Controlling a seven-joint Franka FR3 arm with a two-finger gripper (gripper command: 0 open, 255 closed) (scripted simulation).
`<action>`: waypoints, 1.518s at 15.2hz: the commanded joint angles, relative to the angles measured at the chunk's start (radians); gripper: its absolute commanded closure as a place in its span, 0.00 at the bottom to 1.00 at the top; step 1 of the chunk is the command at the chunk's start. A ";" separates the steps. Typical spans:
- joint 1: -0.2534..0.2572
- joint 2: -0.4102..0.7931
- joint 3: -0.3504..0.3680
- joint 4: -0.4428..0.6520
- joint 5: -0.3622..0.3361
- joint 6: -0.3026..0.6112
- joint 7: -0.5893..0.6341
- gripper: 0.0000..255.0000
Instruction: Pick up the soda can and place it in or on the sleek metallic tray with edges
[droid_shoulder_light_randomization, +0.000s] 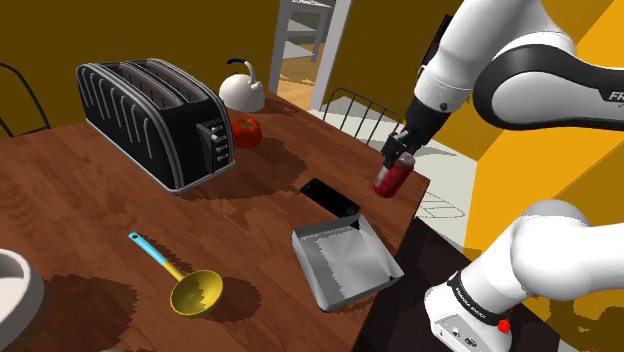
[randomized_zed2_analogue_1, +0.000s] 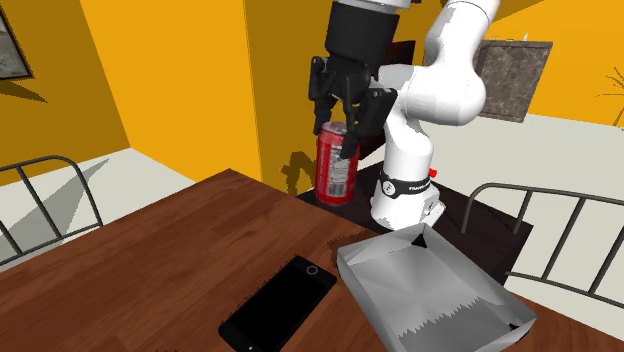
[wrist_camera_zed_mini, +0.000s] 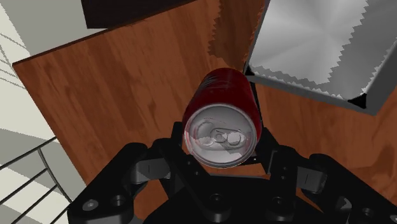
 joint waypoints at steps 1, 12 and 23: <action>0.026 -0.006 0.042 0.014 0.031 -0.025 0.048 1.00; 0.115 0.066 0.271 0.145 0.165 -0.095 0.294 1.00; 0.122 0.098 0.316 0.021 0.189 0.060 0.316 1.00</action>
